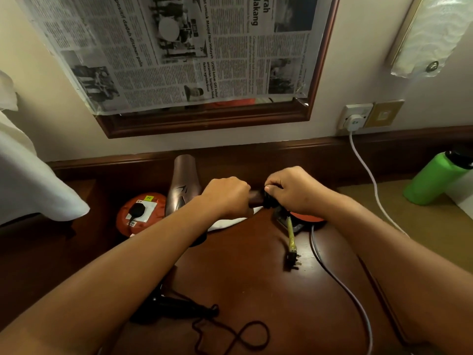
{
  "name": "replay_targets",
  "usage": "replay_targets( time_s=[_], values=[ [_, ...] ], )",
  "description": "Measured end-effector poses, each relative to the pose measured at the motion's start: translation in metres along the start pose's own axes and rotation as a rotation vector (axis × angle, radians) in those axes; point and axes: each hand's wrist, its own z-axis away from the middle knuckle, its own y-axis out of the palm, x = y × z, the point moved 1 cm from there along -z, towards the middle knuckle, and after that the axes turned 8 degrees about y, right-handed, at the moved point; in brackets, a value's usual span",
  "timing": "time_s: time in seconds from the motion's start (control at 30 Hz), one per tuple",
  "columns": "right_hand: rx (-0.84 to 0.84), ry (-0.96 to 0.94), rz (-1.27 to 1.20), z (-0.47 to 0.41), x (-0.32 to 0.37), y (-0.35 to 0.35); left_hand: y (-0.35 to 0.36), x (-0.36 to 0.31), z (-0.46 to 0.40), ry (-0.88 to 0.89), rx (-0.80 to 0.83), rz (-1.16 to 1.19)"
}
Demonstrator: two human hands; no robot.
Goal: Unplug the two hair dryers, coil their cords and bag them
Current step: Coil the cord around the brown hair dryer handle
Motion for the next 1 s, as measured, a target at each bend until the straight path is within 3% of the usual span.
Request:
replay_targets(
  time_s=[0.3,0.47,1.0],
  values=[
    [-0.243,0.211,-0.330,0.012,-0.003,0.038,0.003,0.017,-0.014,-0.005,-0.014,0.001],
    [-0.312,0.230,-0.404,0.016,-0.002,0.055,0.006,0.020,-0.017,-0.016,-0.027,0.012],
    [-0.195,0.181,-0.784,0.027,-0.015,0.058,-0.010,0.014,-0.022,-0.046,-0.044,0.071]
  ],
)
